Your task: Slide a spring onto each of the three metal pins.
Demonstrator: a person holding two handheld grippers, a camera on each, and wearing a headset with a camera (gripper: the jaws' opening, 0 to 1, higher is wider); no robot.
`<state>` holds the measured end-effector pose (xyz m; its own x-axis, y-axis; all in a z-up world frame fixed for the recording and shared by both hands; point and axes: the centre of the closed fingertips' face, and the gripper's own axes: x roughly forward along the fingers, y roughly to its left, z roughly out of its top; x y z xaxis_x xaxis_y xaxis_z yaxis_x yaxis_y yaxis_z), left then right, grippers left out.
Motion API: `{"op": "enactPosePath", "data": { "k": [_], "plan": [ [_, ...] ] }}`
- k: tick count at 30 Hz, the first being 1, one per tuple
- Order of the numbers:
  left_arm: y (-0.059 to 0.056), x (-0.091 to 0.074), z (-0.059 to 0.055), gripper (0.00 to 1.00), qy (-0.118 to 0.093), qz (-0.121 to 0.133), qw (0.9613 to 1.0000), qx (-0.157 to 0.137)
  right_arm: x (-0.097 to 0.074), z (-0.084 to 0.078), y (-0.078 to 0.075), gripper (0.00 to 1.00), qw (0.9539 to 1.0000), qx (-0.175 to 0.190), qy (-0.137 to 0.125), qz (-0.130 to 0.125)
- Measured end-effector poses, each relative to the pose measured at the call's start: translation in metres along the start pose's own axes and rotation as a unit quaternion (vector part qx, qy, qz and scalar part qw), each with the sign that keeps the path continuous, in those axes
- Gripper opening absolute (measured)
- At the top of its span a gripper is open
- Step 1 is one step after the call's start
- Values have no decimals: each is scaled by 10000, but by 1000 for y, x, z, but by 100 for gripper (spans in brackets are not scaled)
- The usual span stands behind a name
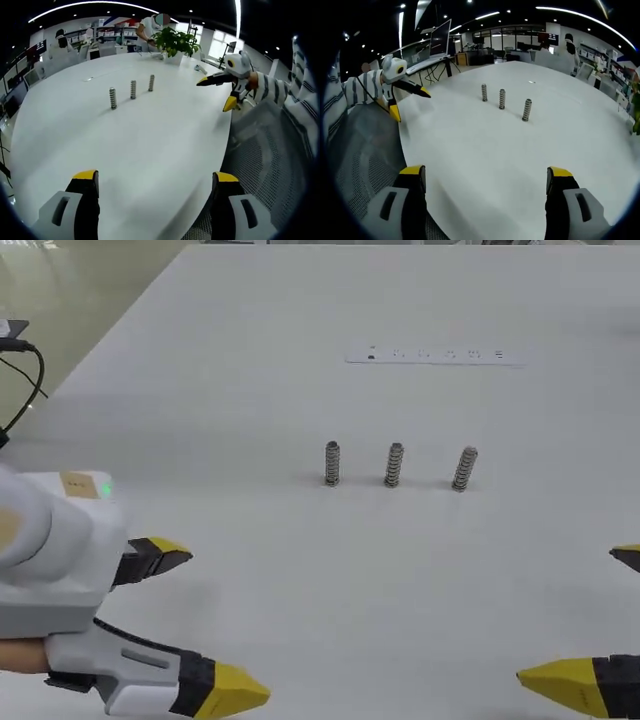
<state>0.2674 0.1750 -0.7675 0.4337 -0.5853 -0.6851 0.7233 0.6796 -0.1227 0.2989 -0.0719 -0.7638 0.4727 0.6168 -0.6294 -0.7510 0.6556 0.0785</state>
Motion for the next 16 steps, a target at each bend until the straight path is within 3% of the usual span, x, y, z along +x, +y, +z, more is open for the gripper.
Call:
{"op": "enactPosePath", "data": {
  "k": [8,16],
  "plan": [
    [1,-7,-2,91,31,47,10000,6,-7,-3,0,99,9998,134,-95,-100],
    [-1,-14,4,93,-118,65,9999,30,-15,-4,-2,99,9993,240,-192,-191]
  ]
}}
